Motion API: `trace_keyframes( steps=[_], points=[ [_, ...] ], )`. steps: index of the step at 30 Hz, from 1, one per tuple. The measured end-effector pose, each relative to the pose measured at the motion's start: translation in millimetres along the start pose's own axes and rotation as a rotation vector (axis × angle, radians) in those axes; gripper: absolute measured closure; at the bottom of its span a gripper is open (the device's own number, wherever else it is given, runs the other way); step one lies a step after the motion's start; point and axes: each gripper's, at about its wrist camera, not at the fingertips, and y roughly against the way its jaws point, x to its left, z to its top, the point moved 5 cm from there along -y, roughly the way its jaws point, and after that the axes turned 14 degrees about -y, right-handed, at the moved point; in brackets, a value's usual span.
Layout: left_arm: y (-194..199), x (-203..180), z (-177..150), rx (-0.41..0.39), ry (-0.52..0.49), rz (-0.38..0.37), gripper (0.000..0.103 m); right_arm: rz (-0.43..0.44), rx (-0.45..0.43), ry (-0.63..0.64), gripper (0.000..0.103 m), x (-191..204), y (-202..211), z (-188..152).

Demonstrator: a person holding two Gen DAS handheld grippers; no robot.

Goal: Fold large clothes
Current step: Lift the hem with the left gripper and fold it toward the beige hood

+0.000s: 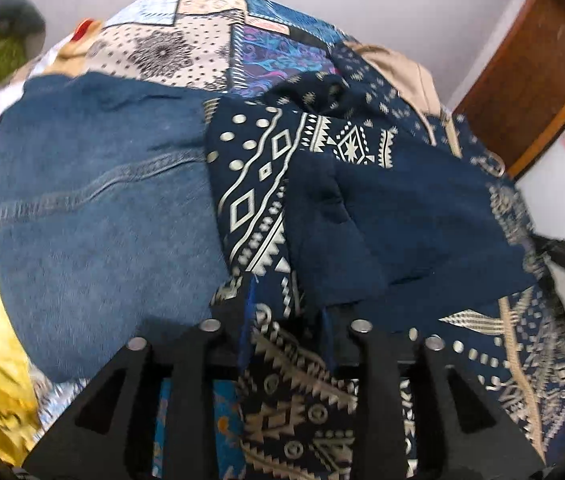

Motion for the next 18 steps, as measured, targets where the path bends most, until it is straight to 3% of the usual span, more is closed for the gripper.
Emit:
trace_keyframes(
  steps=[2, 6, 10, 12, 14, 18],
  points=[
    [6, 5, -4, -0.003, 0.0, 0.047, 0.048, -0.031, -0.016, 0.023, 0.098, 3, 1, -3],
    [12, 2, -16, 0.016, -0.016, 0.059, 0.041, -0.064, -0.036, 0.035, 0.098, 5, 2, -6],
    [23, -30, -11, 0.02, -0.197, 0.144, 0.035, -0.06, -0.021, 0.024, 0.098, 6, 7, -5],
    [28, -49, -4, 0.009, -0.264, 0.131, 0.032, -0.019, 0.007, 0.004, 0.098, 7, 12, -4],
    [28, -67, 4, -0.011, -0.3, 0.107, 0.024, 0.078, 0.049, -0.027, 0.098, 10, 18, -2],
    [3, -96, 16, 0.018, -0.419, 0.179, 0.023, 0.179, 0.042, -0.048, 0.098, 14, 42, -2]
  ],
)
